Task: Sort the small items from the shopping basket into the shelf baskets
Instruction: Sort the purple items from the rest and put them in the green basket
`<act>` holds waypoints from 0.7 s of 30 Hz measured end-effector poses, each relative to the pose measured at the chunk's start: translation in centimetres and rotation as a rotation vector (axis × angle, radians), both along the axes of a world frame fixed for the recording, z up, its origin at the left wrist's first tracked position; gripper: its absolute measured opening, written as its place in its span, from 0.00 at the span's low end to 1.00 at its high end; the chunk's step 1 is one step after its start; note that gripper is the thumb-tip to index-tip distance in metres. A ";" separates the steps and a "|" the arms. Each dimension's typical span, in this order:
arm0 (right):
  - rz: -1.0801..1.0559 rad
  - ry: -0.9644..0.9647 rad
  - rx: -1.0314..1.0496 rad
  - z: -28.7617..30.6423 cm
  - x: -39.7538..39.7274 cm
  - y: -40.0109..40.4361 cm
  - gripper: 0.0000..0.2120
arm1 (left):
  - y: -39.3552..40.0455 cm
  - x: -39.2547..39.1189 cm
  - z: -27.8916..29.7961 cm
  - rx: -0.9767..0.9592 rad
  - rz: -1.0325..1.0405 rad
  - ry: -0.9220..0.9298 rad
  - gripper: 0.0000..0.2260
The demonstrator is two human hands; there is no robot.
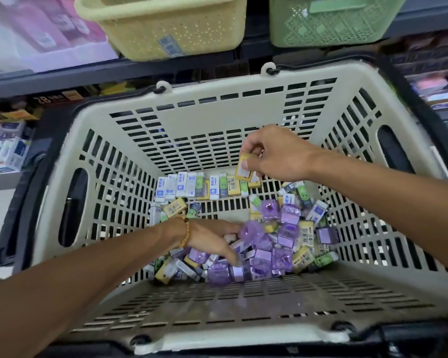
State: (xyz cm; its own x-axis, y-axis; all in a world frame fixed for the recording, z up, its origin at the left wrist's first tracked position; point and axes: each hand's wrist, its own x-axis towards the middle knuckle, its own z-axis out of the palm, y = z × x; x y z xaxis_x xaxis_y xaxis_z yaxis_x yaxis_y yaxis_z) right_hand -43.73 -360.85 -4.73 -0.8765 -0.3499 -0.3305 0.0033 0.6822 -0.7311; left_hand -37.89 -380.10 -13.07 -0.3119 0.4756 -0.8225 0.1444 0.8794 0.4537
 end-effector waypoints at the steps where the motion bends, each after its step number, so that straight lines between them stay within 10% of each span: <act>1: 0.002 -0.001 0.001 -0.1 0.0 0.0 0.03 | 0.0 0.0 -0.4 0.028 0.038 0.003 0.31; 10: 0.019 -0.003 0.012 -0.7 0.0 -0.5 0.01 | 1.7 0.2 0.4 0.013 -0.005 0.003 0.37; 21: 0.029 0.000 0.028 -1.3 -0.2 -0.3 0.02 | 1.3 0.5 0.8 0.150 0.197 -0.128 0.15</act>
